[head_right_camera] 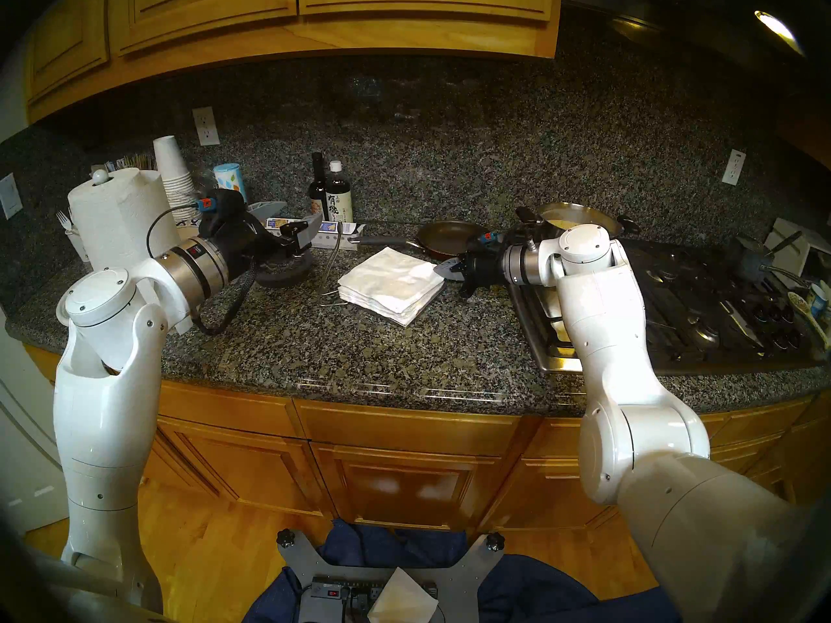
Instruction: Take napkin out of napkin holder
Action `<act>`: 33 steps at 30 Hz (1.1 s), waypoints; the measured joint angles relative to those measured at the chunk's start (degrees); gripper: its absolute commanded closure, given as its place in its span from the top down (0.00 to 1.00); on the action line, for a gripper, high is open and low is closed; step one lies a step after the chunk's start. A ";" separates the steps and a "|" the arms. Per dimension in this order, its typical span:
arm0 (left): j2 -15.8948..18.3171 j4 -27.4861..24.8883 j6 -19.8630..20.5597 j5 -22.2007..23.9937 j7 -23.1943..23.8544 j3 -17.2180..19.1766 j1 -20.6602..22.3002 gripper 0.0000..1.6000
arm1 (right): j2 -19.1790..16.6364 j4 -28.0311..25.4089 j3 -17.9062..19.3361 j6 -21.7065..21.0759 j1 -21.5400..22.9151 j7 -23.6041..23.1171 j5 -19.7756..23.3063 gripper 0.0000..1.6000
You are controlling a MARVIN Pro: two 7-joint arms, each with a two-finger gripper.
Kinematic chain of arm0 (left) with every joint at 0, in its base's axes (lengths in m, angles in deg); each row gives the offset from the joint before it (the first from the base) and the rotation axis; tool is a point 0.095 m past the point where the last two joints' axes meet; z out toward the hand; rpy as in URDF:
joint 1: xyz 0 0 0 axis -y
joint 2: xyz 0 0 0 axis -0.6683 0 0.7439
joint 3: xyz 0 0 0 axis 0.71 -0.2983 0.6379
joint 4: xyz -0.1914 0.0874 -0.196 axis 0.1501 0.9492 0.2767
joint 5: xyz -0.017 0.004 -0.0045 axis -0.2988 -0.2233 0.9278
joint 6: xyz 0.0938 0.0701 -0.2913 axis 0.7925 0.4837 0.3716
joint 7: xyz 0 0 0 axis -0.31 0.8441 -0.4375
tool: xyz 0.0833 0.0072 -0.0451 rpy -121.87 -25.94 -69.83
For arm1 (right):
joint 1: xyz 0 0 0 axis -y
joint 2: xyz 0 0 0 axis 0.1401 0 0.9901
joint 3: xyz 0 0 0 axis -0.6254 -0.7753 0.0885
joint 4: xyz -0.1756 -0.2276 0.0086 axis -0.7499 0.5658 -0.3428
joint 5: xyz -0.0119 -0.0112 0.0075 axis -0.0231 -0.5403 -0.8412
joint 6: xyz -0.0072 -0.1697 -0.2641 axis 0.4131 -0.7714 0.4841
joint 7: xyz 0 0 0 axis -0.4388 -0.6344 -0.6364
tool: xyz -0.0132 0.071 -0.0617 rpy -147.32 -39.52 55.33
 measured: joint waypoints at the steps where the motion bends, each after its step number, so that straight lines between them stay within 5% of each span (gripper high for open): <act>1: -0.04 0.04 0.00 -0.07 -0.01 -0.01 0.00 1.00 | -0.08 -0.49 0.13 0.08 -0.01 -0.03 0.04 0.00; 33: -0.82 1.47 -0.29 -0.71 0.04 -1.50 0.91 1.00 | -5.32 -14.17 6.06 -4.82 -5.14 -2.23 -0.52 0.00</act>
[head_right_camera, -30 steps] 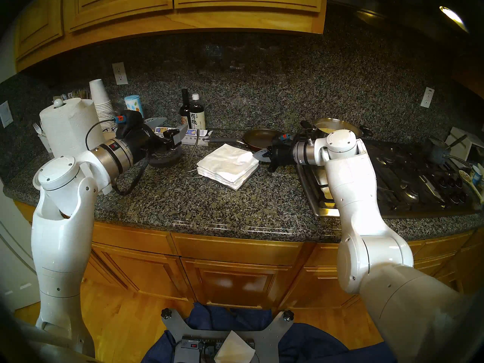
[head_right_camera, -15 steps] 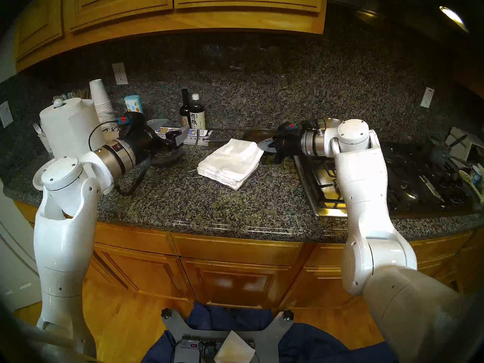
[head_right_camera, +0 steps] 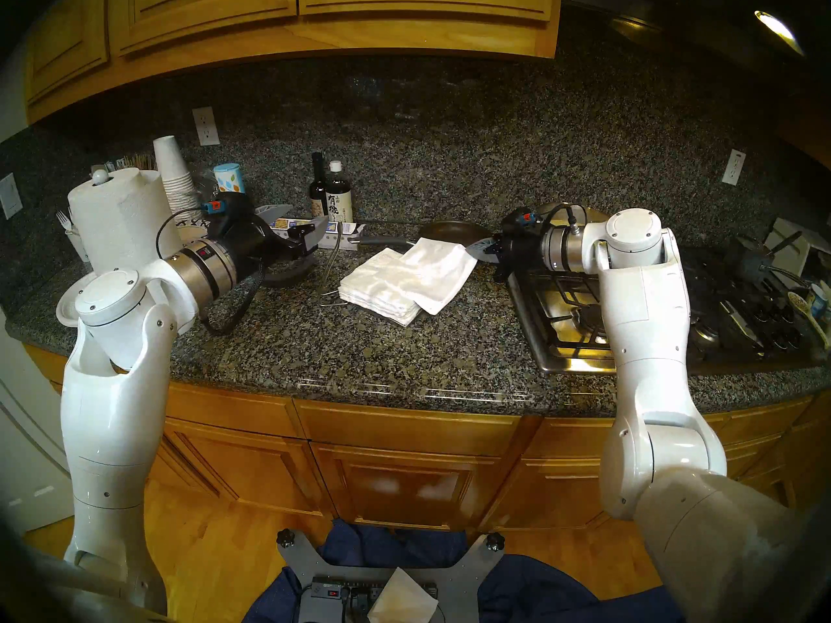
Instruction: Take napkin out of napkin holder
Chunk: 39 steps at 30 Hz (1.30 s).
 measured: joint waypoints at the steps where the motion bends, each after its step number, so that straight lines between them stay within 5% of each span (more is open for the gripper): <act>1: -0.01 0.02 0.00 -0.02 0.00 -0.03 0.03 1.00 | -0.15 -0.10 0.12 -0.08 -0.09 0.05 -0.14 0.00; 39: -0.71 1.71 0.01 -0.87 -0.03 -2.69 1.41 1.00 | -7.48 -11.64 11.02 -6.21 -12.00 -3.71 -3.29 0.00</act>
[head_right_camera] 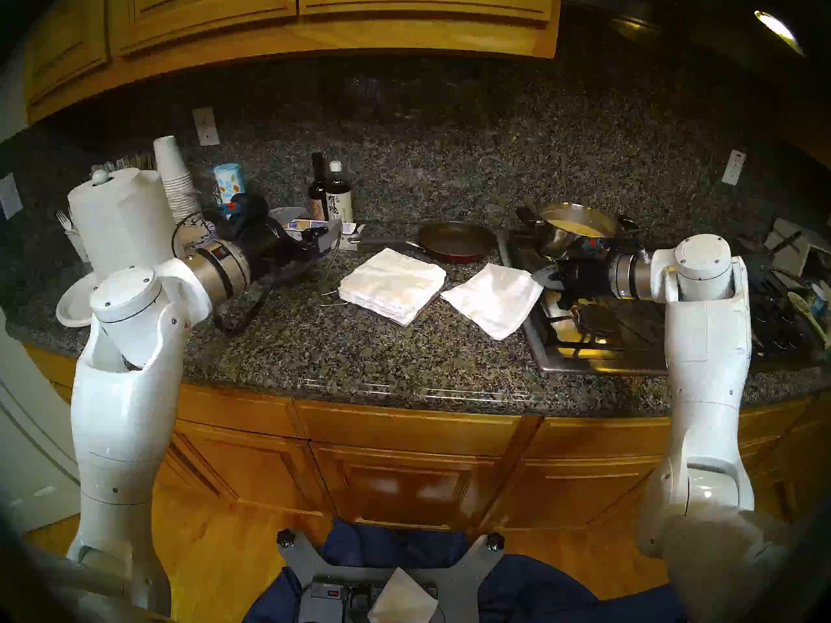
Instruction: Take napkin out of napkin holder
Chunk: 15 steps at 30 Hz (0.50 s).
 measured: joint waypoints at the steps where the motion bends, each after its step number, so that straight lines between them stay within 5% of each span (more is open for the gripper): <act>1: -0.03 0.06 0.00 -0.03 0.00 -0.08 0.04 1.00 | -0.11 -0.35 0.43 -0.16 -0.39 0.10 -0.03 0.00; 8: -0.11 0.19 0.00 -0.18 -0.01 -0.42 0.22 1.00 | -0.42 -1.12 1.73 -0.60 -1.50 0.40 -0.20 0.00; 9: -0.12 0.19 0.00 -0.20 -0.01 -0.45 0.24 1.00 | -0.44 -1.16 1.82 -0.63 -1.54 0.43 -0.21 0.20; 10: -0.13 0.21 0.00 -0.24 -0.02 -0.51 0.29 1.00 | -0.46 -1.24 1.93 -0.68 -1.61 0.47 -0.23 0.20; 11: -0.14 0.23 0.00 -0.29 -0.02 -0.60 0.36 1.00 | -0.48 -1.30 2.02 -0.73 -1.66 0.50 -0.25 0.46; 15: -0.17 0.26 0.00 -0.38 -0.02 -0.73 0.49 1.00 | -0.53 -1.43 2.12 -0.86 -1.71 0.55 -0.39 0.52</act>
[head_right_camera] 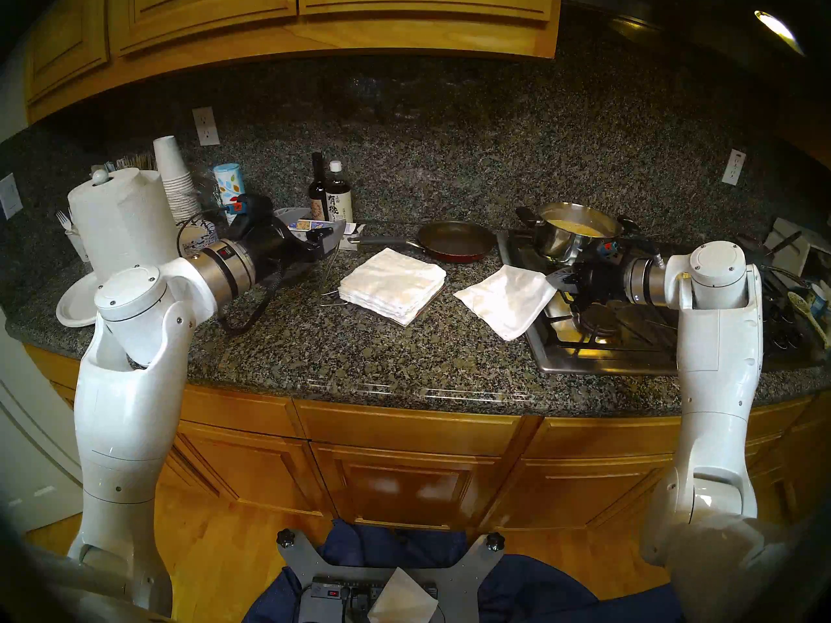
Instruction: Take napkin out of napkin holder
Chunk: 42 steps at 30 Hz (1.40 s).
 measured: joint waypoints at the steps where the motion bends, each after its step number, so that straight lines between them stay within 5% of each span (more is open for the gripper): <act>1: -0.01 0.01 0.00 -0.03 0.00 -0.03 0.06 1.00 | -0.04 -0.06 0.04 -0.04 0.00 0.01 -0.05 0.52; 17: 0.13 -0.12 0.01 -0.22 0.00 0.67 0.60 1.00 | 0.11 -2.86 0.14 0.79 1.18 0.28 0.42 0.49; 31: 1.81 -0.39 0.11 -1.05 -1.49 3.38 0.61 1.00 | 5.48 -2.33 -5.66 3.72 5.58 2.44 2.55 0.44; 42: 1.54 2.71 0.02 -4.52 -4.45 -0.50 1.30 1.00 | 9.87 3.59 -10.38 6.65 8.41 3.56 4.06 0.41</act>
